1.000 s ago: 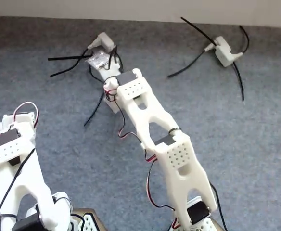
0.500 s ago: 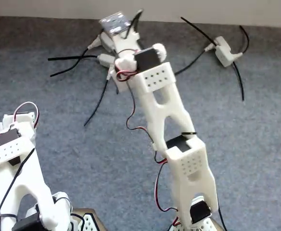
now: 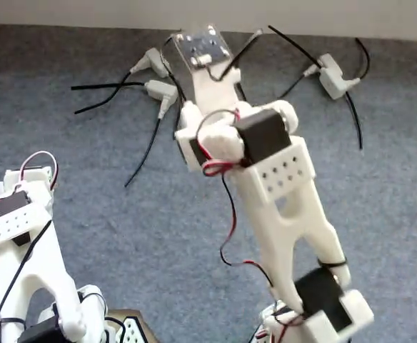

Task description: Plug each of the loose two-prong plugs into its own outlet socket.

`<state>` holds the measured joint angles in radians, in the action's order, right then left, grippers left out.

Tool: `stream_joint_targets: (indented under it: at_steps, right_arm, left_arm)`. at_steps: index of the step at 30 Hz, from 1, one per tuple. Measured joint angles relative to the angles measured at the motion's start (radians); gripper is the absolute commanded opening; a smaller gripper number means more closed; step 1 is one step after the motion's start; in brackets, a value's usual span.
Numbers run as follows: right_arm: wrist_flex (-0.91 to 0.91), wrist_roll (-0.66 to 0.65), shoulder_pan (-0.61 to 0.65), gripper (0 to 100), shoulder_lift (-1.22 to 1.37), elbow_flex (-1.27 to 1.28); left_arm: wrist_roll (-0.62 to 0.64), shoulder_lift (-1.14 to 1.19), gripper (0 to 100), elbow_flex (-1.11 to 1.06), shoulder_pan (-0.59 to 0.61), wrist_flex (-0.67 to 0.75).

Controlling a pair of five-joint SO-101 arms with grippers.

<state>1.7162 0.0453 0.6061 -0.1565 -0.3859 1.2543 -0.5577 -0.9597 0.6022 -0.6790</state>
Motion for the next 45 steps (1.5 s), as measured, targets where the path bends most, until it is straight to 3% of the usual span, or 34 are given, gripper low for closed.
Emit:
stream_joint_targets:
  at_steps: [5, 11, 15, 19, 24, 34, 38, 45]
  right_arm:
    - [-0.164, 0.0, -0.002, 2.3, -0.114, 0.41]
    - [-0.563, 0.0, 0.014, 2.4, -0.278, 0.93]
    - [-0.839, 0.092, 0.014, 4.1, -0.311, 1.126]
    - [-0.936, 0.296, -0.055, 4.4, -0.239, 1.149]
    - [-0.953, 0.456, -0.183, 4.4, -0.048, 1.148]
    - [-1.0, 0.5, 0.018, 4.4, -0.006, 1.132]
    - [-1.059, 0.555, 0.038, 5.1, -0.002, 1.132]
    - [-1.077, 0.571, 0.044, 23.6, -0.002, 1.132]
  left_arm:
    - [0.0, 0.0, 1, 0.0, 0.0, 0.0]
    - [0.0, 0.0, 1, 0.0, 0.0, 0.0]
    - [0.0, 0.0, 1, 0.0, 0.0, 0.0]
    - [0.0, 0.0, 1, 0.0, 0.0, 0.0]
    - [0.0, 0.0, 1, 0.0, 0.0, 0.0]
    - [0.0, 0.0, 1, 0.0, 0.0, 0.0]
    - [0.0, 0.0, 1, 0.0, 0.0, 0.0]
    - [0.0, 0.0, 1, 0.0, 0.0, 0.0]
